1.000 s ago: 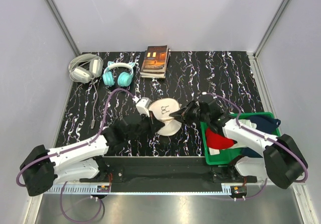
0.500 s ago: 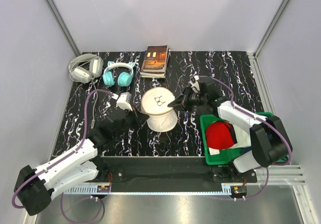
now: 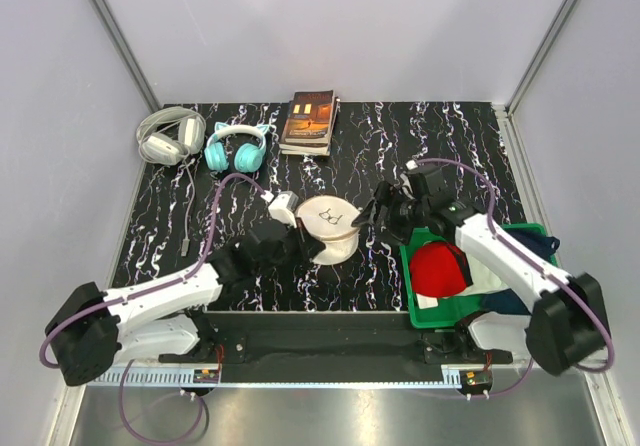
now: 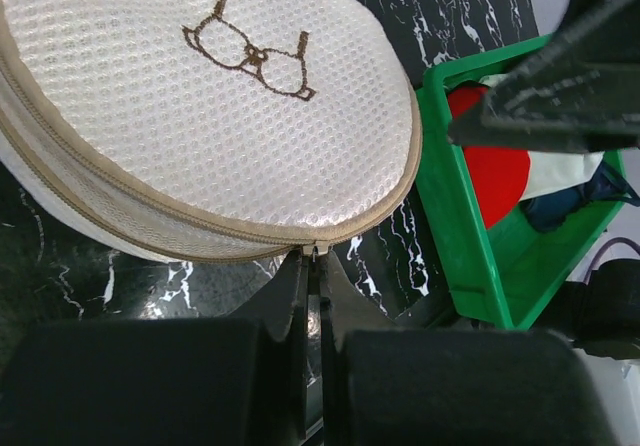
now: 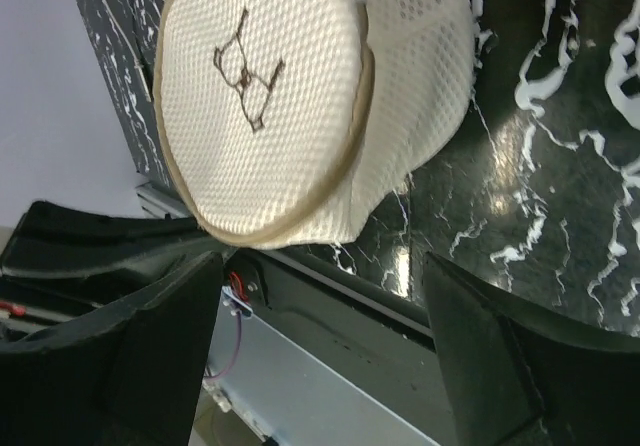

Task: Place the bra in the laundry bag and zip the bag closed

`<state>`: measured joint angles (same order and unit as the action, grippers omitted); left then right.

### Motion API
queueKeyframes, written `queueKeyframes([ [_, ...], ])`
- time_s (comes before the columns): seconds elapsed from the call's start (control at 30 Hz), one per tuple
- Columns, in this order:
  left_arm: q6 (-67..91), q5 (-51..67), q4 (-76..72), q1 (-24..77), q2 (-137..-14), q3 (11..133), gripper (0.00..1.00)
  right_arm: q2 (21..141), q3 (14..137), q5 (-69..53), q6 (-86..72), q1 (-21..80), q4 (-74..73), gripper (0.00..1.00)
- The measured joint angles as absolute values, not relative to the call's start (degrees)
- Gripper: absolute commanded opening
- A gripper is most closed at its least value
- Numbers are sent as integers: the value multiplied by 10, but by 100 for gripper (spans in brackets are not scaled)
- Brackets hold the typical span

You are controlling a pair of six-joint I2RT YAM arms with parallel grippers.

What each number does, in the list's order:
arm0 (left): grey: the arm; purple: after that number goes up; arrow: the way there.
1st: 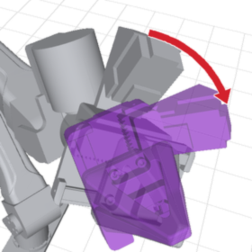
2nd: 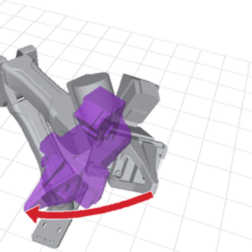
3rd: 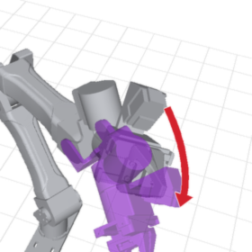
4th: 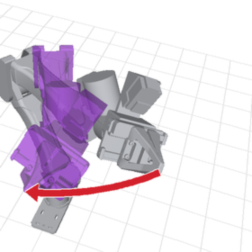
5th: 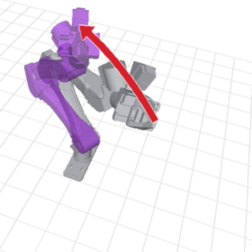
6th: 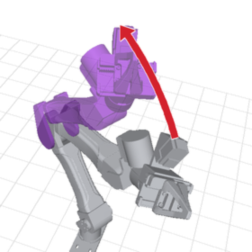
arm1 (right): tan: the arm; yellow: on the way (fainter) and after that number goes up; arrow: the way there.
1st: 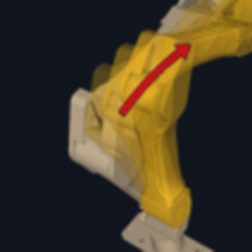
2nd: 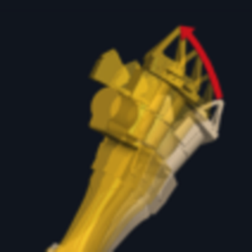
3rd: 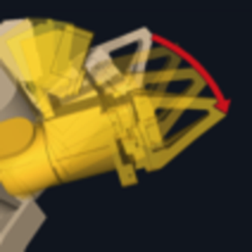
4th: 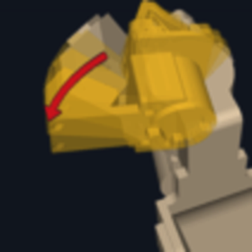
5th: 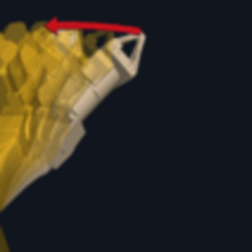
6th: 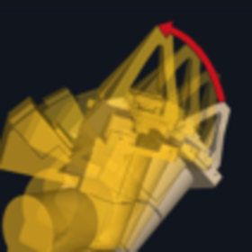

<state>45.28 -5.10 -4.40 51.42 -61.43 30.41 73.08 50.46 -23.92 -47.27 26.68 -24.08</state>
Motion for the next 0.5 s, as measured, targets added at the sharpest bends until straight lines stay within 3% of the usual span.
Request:
queueKeyframes([
  [0.13,459,-50,-62,521,-626,304,0,663,471,-215,-492,285,-262,81],
  [0.3,462,-50,-74,535,-628,304,0,645,395,-215,-612,352,-154,71],
  [0.43,462,-50,-74,545,-628,304,0,681,382,-204,-690,375,-76,55],
  [0.5,462,-50,-74,549,-628,304,0,696,382,-200,-712,375,-45,41],
])
